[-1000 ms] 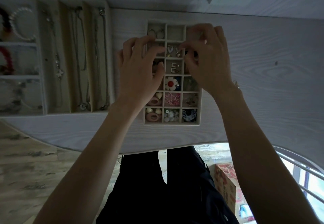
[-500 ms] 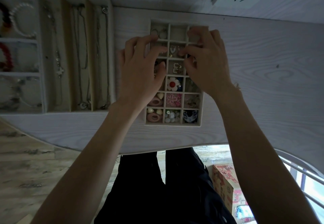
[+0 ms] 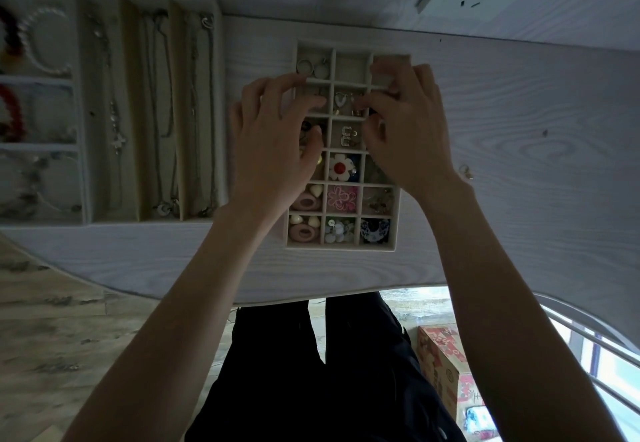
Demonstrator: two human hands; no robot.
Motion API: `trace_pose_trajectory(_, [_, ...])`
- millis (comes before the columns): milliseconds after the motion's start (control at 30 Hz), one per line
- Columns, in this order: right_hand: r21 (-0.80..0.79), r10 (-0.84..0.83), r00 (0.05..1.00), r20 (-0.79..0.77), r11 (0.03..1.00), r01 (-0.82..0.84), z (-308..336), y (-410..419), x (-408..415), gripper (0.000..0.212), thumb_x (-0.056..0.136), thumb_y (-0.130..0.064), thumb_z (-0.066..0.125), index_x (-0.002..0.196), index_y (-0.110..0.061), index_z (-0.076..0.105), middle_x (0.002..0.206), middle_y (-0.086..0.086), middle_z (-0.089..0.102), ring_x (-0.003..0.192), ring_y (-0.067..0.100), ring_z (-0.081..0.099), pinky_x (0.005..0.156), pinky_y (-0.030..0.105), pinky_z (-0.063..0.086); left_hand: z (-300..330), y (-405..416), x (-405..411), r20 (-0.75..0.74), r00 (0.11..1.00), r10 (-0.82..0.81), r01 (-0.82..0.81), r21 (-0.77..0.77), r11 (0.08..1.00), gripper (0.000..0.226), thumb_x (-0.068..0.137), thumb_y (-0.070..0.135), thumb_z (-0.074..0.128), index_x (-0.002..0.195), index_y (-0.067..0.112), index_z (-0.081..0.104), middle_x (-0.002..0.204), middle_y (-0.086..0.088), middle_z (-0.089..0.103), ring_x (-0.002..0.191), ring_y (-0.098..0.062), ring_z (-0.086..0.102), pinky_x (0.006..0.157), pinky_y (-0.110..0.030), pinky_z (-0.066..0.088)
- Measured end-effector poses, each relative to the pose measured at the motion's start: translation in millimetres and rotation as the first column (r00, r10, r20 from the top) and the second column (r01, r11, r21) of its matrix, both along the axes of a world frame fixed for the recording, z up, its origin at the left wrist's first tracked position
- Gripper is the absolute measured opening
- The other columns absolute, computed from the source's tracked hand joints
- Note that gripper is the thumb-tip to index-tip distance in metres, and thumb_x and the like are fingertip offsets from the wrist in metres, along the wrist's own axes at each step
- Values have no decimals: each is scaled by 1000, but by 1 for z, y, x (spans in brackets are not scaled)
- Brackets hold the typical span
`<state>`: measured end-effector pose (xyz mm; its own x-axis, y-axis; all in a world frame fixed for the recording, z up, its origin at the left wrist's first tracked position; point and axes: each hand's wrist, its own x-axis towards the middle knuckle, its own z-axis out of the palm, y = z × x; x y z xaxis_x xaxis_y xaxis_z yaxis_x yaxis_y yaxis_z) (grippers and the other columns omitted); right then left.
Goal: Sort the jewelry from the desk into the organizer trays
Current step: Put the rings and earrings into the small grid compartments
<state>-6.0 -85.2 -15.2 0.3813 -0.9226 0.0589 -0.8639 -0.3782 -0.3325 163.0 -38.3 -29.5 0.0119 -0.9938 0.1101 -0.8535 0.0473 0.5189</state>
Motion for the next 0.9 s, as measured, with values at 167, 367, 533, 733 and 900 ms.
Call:
trace_pose_trajectory(167, [-14,50,998,30,999,-50,-1,1,5,27,78,-15,49,92,-13,72,123,14,56,111,30,42,81,41,43,0,2,-1,30,999,17,-17,-8,1000,30,86,29,55,114,19,62,128,-1,55,120,-26,40,95,-38,33])
trace_pose_trajectory(367, [4,48,999,-10,999,-48,-5,1,5,30,79,-19,47,91,-15,74,128,13,54,115,26,34,82,39,38,2,3,1,-57,996,74,-73,18,997,52,86,31,60,132,9,50,130,-9,52,120,-27,47,101,-37,36])
trace_pose_trajectory(533, [-14,66,997,-36,998,-66,-4,-3,2,27,79,-18,48,90,-14,73,127,13,55,114,34,44,83,41,41,4,3,3,-245,962,120,-81,164,983,54,87,7,58,138,8,44,132,-10,47,116,-20,50,99,-27,42])
trace_pose_trajectory(733, [-45,32,999,34,999,-31,1,-4,3,24,79,-17,48,87,-13,70,125,11,56,113,30,44,82,37,38,4,2,4,-287,950,124,-71,188,980,55,88,2,56,140,9,42,130,-8,48,106,-17,55,91,-35,51])
trace_pose_trajectory(900, [-16,61,998,16,998,-61,-2,-2,6,25,80,-21,49,83,-16,74,127,12,55,115,29,39,82,39,38,2,3,5,-293,949,117,-63,186,980,55,88,2,56,140,8,42,130,-7,47,106,-16,55,90,-36,51])
